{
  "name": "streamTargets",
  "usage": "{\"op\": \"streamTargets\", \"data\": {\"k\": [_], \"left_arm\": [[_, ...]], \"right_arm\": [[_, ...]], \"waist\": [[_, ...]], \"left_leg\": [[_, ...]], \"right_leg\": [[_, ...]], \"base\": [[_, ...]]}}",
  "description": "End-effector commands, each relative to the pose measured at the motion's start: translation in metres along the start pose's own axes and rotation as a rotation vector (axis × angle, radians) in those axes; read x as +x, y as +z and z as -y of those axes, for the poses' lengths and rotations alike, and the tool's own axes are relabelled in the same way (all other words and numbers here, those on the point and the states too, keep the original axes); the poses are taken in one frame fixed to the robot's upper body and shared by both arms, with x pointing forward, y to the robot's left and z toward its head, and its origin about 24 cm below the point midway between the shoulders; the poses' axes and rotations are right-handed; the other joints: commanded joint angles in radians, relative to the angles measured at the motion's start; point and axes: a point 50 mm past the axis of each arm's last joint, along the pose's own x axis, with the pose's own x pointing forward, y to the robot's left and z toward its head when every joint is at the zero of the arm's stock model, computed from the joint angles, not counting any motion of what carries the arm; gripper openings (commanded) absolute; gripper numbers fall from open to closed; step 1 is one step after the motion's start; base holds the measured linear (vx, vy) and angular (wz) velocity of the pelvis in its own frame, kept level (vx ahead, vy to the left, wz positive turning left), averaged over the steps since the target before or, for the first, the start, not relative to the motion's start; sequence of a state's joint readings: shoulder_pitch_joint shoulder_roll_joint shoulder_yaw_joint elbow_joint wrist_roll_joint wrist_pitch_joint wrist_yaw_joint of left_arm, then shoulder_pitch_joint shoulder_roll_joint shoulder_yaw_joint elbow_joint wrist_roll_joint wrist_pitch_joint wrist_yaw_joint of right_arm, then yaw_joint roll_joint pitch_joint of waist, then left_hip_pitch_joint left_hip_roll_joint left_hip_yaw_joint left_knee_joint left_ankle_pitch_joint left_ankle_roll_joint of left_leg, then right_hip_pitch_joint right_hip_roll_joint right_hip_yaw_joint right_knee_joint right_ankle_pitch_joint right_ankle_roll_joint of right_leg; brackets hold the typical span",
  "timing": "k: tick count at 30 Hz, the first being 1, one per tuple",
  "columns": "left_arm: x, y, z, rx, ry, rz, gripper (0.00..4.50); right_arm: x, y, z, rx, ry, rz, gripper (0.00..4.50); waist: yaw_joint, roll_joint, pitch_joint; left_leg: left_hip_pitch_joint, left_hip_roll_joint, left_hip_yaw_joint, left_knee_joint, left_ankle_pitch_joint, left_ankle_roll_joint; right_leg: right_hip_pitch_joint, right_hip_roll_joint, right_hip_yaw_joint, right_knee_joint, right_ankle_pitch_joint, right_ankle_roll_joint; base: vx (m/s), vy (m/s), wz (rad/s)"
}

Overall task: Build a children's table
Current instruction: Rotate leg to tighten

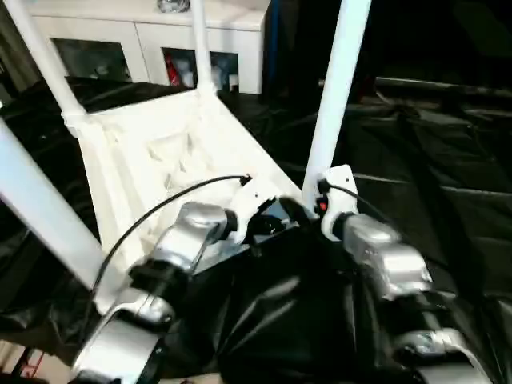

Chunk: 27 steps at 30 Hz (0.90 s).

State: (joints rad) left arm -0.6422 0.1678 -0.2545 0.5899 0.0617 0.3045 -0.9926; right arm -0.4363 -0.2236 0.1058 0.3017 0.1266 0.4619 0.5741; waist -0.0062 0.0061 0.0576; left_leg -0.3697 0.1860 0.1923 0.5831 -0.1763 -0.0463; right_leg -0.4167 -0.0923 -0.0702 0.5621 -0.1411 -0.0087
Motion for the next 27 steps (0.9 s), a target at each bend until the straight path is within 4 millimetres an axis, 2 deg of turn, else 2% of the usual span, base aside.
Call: {"op": "streamTargets", "data": {"k": [1, 3, 4, 6, 9, 10, 13, 15, 16, 17, 18, 19, 21, 25, 26, 27], "left_arm": [[0.003, 0.005, 0.021, 0.078, -0.236, 0.053, 0.00], [0.002, 0.005, 0.022, 0.082, -0.244, 0.053, 0.00], [0.001, 0.004, 0.022, 0.089, -0.257, 0.053, 0.00], [-0.006, 0.003, 0.025, 0.095, -0.313, 0.050, 0.00], [-0.013, 0.000, 0.027, 0.090, -0.365, 0.035, 0.00], [-0.013, 0.000, 0.027, 0.090, -0.365, 0.035, 0.00], [-0.016, -0.003, 0.027, 0.088, -0.373, 0.018, 0.00], [-0.017, -0.005, 0.027, 0.084, -0.380, 0.010, 0.00], [-0.017, -0.007, 0.027, 0.084, -0.377, 0.008, 0.00], [-0.017, -0.007, 0.027, 0.085, -0.375, 0.007, 0.00], [-0.017, -0.008, 0.028, 0.084, -0.370, 0.008, 0.00], [-0.017, -0.008, 0.028, 0.083, -0.368, 0.009, 0.00], [-0.016, -0.008, 0.028, 0.081, -0.364, 0.009, 0.00], [-0.010, -0.004, 0.026, 0.069, -0.314, 0.029, 0.00], [-0.005, 0.000, 0.021, 0.044, -0.249, 0.043, 0.00], [0.001, 0.005, 0.017, 0.021, -0.188, 0.058, 0.00]], "right_arm": [[-0.007, 0.004, -0.020, -0.062, 0.253, -0.023, 4.43], [-0.009, 0.004, -0.020, -0.066, 0.261, -0.025, 4.43], [-0.011, 0.004, -0.020, -0.072, 0.276, -0.029, 4.43], [-0.020, 0.002, -0.016, -0.099, 0.316, -0.046, 4.43], [-0.026, 0.000, -0.011, -0.127, 0.341, -0.067, 4.43], [-0.026, 0.000, -0.011, -0.127, 0.341, -0.067, 4.15], [-0.027, 0.001, -0.012, -0.124, 0.358, -0.072, 4.07], [-0.025, 0.002, -0.014, -0.109, 0.368, -0.063, 3.77], [-0.025, 0.002, -0.017, -0.100, 0.382, -0.059, 3.64], [-0.024, 0.002, -0.019, -0.098, 0.392, -0.058, 3.58], [-0.024, 0.000, -0.022, -0.095, 0.406, -0.062, 3.58], [-0.024, -0.001, -0.023, -0.095, 0.410, -0.064, 3.34], [-0.022, -0.003, -0.026, -0.088, 0.412, -0.064, 3.27], [-0.015, -0.006, -0.027, -0.039, 0.346, -0.036, 2.95], [-0.009, -0.007, -0.024, -0.013, 0.262, -0.018, 2.85], [-0.002, -0.008, -0.020, 0.027, 0.166, -0.010, 2.76]], "waist": [[0.015, -0.012, -0.065], [0.022, -0.010, -0.066], [0.024, -0.014, -0.066], [0.026, -0.018, -0.067], [0.034, -0.012, -0.066], [0.038, -0.012, -0.066], [0.039, -0.012, -0.065], [0.038, -0.012, -0.065], [0.037, -0.017, -0.067], [0.039, -0.015, -0.066], [0.038, -0.018, -0.066], [0.038, -0.017, -0.066], [0.039, -0.018, -0.066], [0.037, -0.018, -0.066], [0.037, -0.018, -0.066], [0.033, -0.018, -0.062]], "left_leg": [[0.013, 0.039, -0.011, -0.067, -0.269, 0.082], [0.019, 0.038, -0.006, -0.065, -0.269, 0.079], [0.013, 0.038, -0.006, -0.065, -0.255, 0.070], [0.011, 0.040, -0.008, -0.065, -0.246, 0.060], [0.015, 0.042, -0.007, -0.065, -0.244, 0.056], [0.018, 0.042, -0.007, -0.065, -0.247, 0.052], [0.015, 0.042, -0.009, -0.067, -0.257, 0.038], [0.013, 0.042, -0.011, -0.068, -0.262, 0.032], [0.013, 0.041, -0.010, -0.067, -0.264, 0.032], [0.014, 0.042, -0.011, -0.067, -0.267, 0.030], [0.013, 0.041, -0.011, -0.067, -0.268, 0.030], [0.012, 0.041, -0.012, -0.067, -0.265, 0.029], [0.013, 0.041, -0.011, -0.066, -0.264, 0.029], [0.012, 0.040, -0.012, -0.066, -0.258, 0.026], [0.012, 0.039, -0.012, -0.066, -0.264, 0.023], [0.014, 0.038, -0.011, -0.067, -0.279, 0.016]], "right_leg": [[0.052, -0.048, 0.041, -0.066, -0.328, -0.188], [0.044, -0.048, 0.043, -0.066, -0.337, -0.198], [0.047, -0.047, 0.043, -0.062, -0.335, -0.197], [0.050, -0.047, 0.043, -0.058, -0.345, -0.195], [0.046, -0.047, 0.045, -0.058, -0.355, -0.192], [0.043, -0.047, 0.045, -0.058, -0.356, -0.193], [0.047, -0.047, 0.044, -0.057, -0.370, -0.187], [0.047, -0.047, 0.044, -0.055, -0.362, -0.190], [0.048, -0.046, 0.044, -0.055, -0.365, -0.188], [0.047, -0.048, 0.044, -0.056, -0.380, -0.184], [0.048, -0.048, 0.044, -0.056, -0.385, -0.181], [0.048, -0.049, 0.044, -0.055, -0.386, -0.179], [0.047, -0.049, 0.045, -0.057, -0.391, -0.173], [0.046, -0.050, 0.044, -0.058, -0.401, -0.168], [0.046, -0.049, 0.044, -0.059, -0.416, -0.163], [0.040, -0.048, 0.044, -0.065, -0.448, -0.154]], "base": [[0.000, 0.000, 0.00], [0.000, 0.000, 0.00], [0.000, 0.000, 0.00], [0.000, 0.000, 0.00], [0.000, 0.000, 0.00], [0.000, 0.000, 0.00], [0.000, 0.000, 0.00], [0.000, 0.000, 0.00], [0.000, 0.000, 0.00], [0.000, 0.000, 0.00], [0.000, 0.000, 0.00], [0.000, 0.000, 0.00], [0.000, 0.000, 0.00], [0.000, 0.000, 0.00], [0.000, 0.000, 0.00], [0.000, 0.000, 0.00]]}}
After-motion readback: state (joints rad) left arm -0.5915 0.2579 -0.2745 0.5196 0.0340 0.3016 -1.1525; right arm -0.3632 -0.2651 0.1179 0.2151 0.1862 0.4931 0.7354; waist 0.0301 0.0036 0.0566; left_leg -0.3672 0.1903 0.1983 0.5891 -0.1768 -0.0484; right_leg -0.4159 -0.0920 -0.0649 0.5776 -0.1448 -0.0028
